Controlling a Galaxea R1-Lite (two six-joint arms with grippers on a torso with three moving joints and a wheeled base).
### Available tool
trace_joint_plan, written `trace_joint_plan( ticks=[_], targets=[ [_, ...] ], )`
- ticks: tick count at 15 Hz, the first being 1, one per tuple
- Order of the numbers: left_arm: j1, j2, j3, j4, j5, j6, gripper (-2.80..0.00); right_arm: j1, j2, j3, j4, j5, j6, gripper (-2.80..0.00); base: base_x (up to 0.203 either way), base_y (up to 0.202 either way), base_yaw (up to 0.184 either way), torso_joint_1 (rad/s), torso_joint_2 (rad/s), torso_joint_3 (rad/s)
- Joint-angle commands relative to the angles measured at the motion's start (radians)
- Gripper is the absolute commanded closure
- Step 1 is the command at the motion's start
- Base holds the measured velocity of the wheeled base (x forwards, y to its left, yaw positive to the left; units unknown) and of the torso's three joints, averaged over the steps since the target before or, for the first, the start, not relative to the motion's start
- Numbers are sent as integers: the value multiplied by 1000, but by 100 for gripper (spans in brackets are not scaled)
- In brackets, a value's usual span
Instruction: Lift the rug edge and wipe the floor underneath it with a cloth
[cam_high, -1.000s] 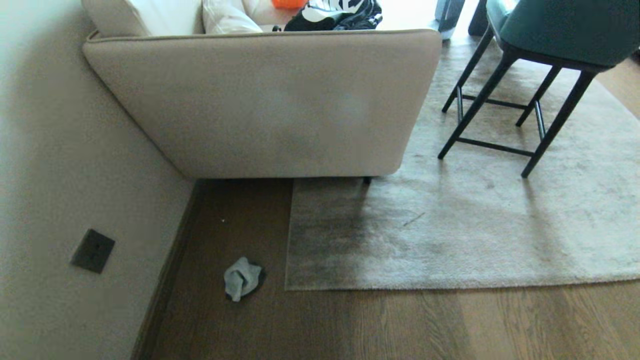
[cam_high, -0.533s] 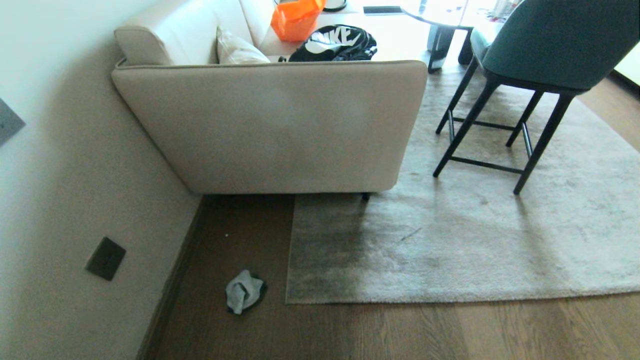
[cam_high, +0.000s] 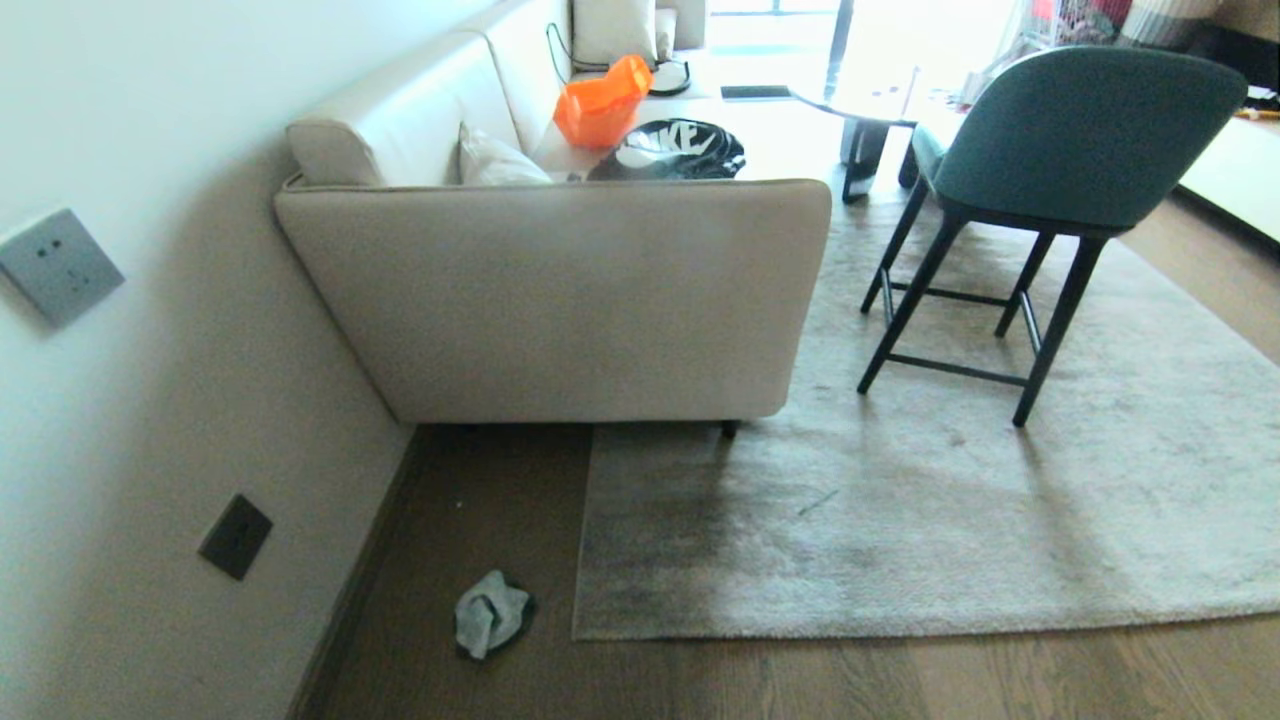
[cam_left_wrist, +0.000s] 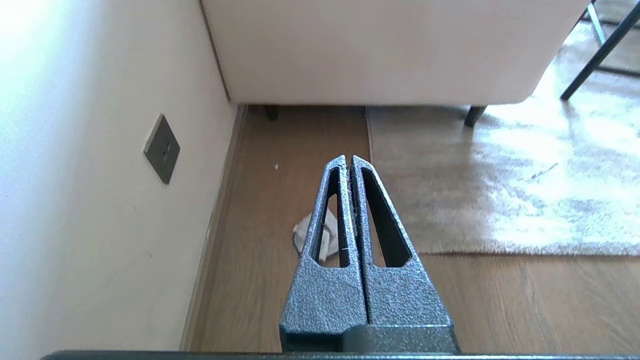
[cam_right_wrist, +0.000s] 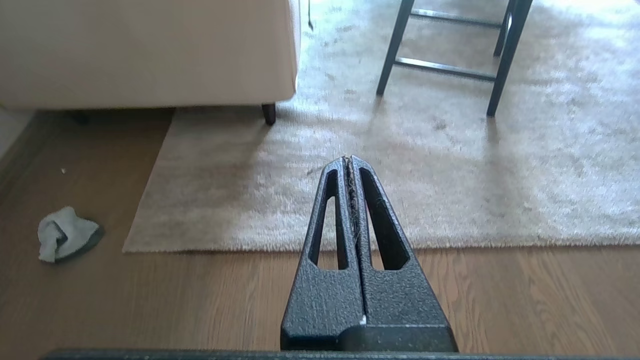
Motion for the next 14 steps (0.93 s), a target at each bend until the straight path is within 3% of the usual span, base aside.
trace_joint_plan(
  ticks=[1, 14],
  targets=[
    [0, 0, -1, 0, 0, -1, 0, 0, 1, 0, 0, 0, 0, 0, 0, 0, 0, 4, 4, 205],
    [0, 0, -1, 0, 0, -7, 0, 0, 1, 0, 0, 0, 0, 0, 0, 0, 0, 2, 2, 42]
  ],
)
